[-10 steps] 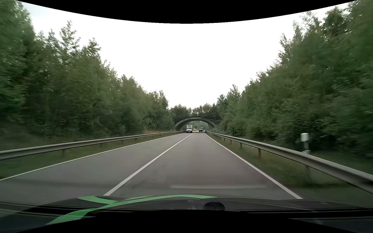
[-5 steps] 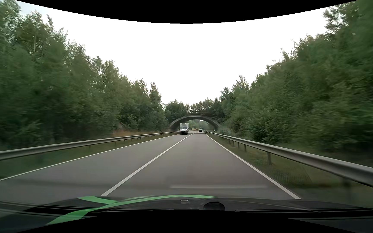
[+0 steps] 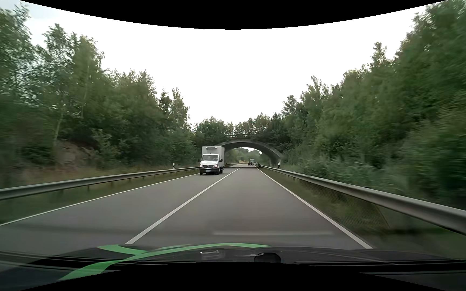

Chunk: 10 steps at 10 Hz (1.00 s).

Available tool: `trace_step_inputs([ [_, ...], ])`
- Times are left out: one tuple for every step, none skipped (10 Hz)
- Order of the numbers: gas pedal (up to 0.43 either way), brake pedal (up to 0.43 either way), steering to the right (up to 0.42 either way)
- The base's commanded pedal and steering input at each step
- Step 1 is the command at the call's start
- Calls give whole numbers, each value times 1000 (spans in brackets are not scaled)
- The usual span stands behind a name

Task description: Follow the waypoints while adhering to traffic rules and regulations

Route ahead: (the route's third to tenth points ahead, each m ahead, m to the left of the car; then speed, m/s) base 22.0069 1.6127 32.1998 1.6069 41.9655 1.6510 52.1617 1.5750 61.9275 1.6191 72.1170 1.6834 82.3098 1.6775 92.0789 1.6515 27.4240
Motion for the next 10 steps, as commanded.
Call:
trace_step_inputs([
  [441, 0, 0],
  [421, 0, 0],
  [409, 0, 0],
  [409, 0, 0],
  [409, 0, 0],
  [409, 0, 0],
  [409, 0, 0],
  [409, 0, 0],
  [409, 0, 0],
  [409, 0, 0],
])
